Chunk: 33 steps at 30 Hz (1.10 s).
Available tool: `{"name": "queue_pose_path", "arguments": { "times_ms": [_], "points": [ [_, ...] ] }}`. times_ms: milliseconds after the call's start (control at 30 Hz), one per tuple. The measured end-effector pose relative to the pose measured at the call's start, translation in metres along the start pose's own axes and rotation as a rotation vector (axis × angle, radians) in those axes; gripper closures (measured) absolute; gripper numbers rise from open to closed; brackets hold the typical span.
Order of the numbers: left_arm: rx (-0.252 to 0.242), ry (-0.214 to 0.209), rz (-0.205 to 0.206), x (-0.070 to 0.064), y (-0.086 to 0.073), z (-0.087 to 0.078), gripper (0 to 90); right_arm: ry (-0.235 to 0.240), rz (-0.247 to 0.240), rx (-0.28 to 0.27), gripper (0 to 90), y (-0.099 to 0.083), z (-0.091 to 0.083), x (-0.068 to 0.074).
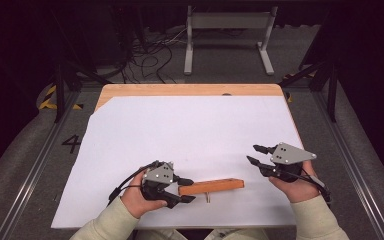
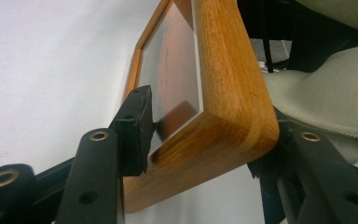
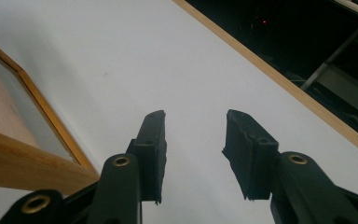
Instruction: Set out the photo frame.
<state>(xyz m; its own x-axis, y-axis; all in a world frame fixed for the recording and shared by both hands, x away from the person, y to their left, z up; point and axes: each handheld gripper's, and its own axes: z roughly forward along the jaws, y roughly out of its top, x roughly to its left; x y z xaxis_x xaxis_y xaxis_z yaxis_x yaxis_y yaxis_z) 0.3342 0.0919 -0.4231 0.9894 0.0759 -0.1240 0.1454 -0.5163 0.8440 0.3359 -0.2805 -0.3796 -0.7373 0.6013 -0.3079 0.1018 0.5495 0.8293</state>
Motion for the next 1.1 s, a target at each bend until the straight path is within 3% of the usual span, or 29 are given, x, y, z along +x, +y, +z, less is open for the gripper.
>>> {"name": "queue_pose_path", "arguments": {
  "times_ms": [167, 300, 467, 500, 533, 567, 667, 800, 933, 1100],
  "points": [
    [-0.059, 0.023, -0.014, -0.001, 0.004, -0.011, 31.7, 0.041, 0.011, 0.026, 64.2, -0.004, 0.000, 0.004],
    [-0.139, 0.023, -0.014, -0.002, 0.012, -0.027, 28.7, 0.100, 0.037, 0.076, 75.5, -0.010, 0.001, 0.009],
    [-0.184, 0.103, -0.045, 0.004, 0.011, -0.045, 27.7, 0.188, 0.057, 0.134, 86.0, -0.016, 0.003, 0.015],
    [-0.187, 0.117, -0.056, 0.006, 0.010, -0.047, 26.7, 0.199, 0.070, 0.138, 86.4, -0.018, 0.004, 0.017],
    [-0.185, 0.184, -0.069, 0.010, 0.007, -0.050, 25.8, 0.205, 0.077, 0.141, 87.0, -0.019, 0.005, 0.017],
    [-0.185, 0.184, -0.069, 0.010, 0.007, -0.050, 23.6, 0.205, 0.077, 0.141, 87.0, -0.019, 0.005, 0.017],
    [-0.201, 0.242, -0.105, 0.016, 0.002, -0.056, 23.2, 0.238, 0.081, 0.166, 90.0, -0.026, 0.009, 0.021],
    [-0.202, 0.319, -0.112, 0.022, -0.002, -0.060, 22.9, 0.268, 0.071, 0.185, 90.0, -0.030, 0.012, 0.027],
    [-0.179, 0.381, -0.131, 0.028, -0.009, -0.061, 22.6, 0.293, 0.074, 0.201, 90.0, -0.032, 0.017, 0.031],
    [-0.168, 0.405, -0.146, 0.033, -0.015, -0.061, 22.5, 0.328, 0.061, 0.223, 90.0, -0.033, 0.020, 0.036]
  ]
}}
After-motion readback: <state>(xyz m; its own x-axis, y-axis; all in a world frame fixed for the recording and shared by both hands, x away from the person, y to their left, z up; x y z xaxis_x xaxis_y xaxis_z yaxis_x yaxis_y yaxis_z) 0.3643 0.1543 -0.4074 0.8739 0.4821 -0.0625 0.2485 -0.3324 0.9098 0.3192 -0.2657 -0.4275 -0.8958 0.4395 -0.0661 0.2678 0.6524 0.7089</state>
